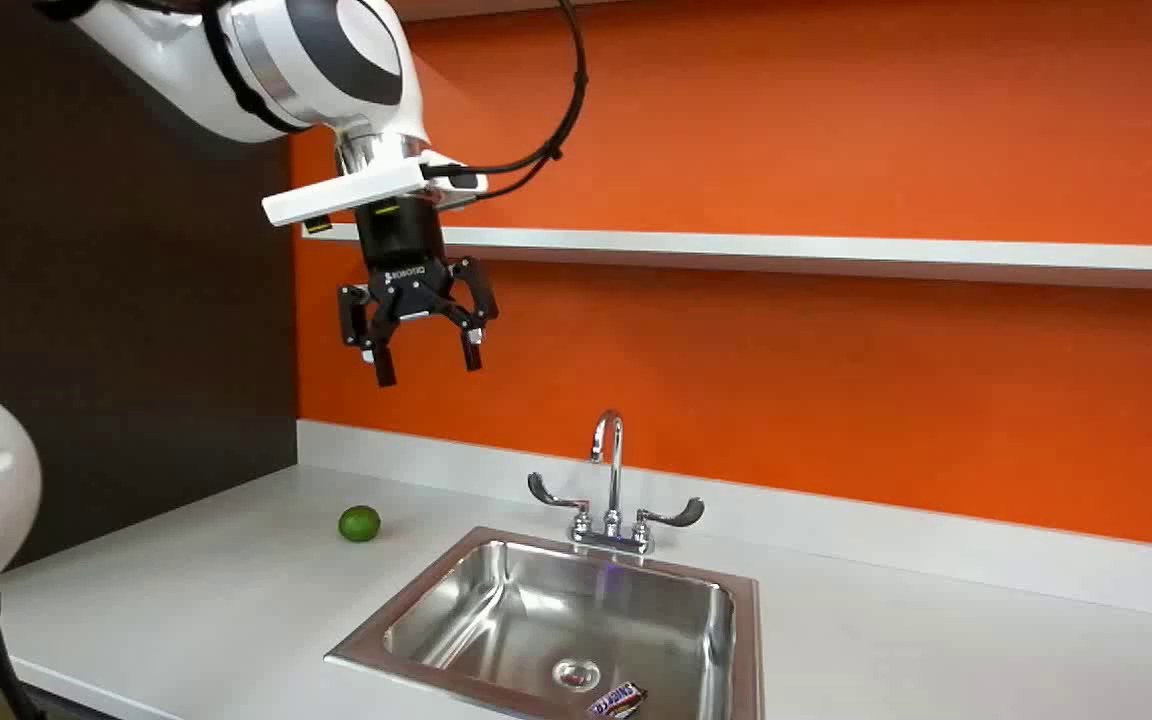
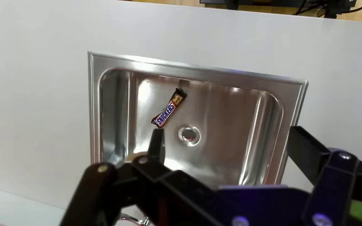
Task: Remove the brown packet from the sink and place it on the left side of the counter.
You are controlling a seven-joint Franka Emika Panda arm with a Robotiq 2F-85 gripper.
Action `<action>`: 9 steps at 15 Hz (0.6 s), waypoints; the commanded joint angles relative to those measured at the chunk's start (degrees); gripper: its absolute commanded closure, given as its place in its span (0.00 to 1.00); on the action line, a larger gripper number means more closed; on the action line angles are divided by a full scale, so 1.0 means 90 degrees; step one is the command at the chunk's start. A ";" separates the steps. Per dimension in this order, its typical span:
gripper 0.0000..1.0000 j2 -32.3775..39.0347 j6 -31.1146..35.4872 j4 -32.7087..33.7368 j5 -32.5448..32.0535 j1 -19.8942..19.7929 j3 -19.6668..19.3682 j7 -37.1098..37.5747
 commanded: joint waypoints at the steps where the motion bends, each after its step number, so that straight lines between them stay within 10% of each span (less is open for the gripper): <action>1: 0.00 0.0003 -0.0022 0.0013 -0.0019 0.0047 -0.0037 0.0020; 9: 0.00 0.0489 0.0983 -0.0008 -0.0089 -0.0321 -0.0078 0.1255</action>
